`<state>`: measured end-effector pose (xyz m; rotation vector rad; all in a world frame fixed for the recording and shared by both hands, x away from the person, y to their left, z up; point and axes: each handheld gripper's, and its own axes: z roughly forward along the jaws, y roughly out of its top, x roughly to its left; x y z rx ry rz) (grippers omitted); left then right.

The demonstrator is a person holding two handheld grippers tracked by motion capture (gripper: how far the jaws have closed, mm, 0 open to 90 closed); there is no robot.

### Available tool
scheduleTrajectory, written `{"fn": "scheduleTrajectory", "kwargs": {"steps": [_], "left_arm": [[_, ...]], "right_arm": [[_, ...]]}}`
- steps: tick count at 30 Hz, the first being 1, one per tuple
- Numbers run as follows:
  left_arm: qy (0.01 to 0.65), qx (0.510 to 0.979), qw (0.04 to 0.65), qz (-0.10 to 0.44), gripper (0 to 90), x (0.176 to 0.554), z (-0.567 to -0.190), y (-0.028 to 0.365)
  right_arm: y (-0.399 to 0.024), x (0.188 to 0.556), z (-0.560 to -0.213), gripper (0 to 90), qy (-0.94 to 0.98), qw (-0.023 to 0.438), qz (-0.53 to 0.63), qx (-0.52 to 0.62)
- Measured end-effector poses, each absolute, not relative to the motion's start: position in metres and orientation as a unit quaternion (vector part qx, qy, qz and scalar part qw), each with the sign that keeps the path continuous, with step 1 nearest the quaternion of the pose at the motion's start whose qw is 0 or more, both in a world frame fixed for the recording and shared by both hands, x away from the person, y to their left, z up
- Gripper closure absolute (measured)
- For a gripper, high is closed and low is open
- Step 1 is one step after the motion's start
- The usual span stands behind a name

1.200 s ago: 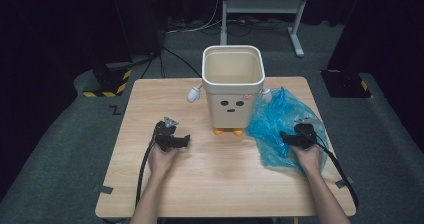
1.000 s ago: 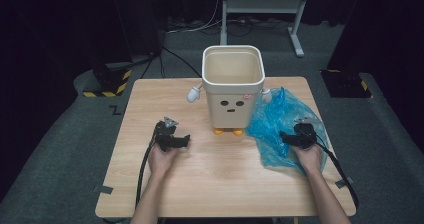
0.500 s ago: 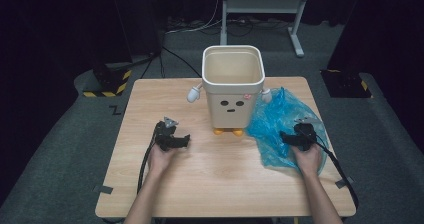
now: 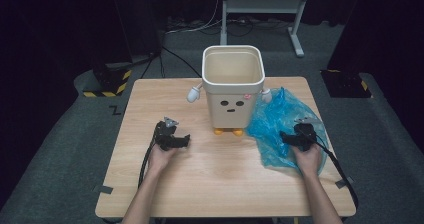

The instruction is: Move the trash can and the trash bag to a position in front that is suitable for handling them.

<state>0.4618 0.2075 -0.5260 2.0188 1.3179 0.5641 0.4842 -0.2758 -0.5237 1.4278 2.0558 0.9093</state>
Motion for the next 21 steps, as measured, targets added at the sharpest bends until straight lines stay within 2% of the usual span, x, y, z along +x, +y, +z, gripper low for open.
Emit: {"fn": "scheduleTrajectory", "kwargs": {"steps": [7,21], "left_arm": [[0.501,0.778,0.31,0.217,14.9,0.46,-0.522,0.206],[0.487,0.778,0.338,0.21,15.2,0.451,-0.503,0.203]], "right_arm": [[-0.276,0.484,-0.524,25.8,0.75,0.237,0.332,0.521],[-0.276,0.484,-0.524,25.9,0.75,0.237,0.332,0.521]]}}
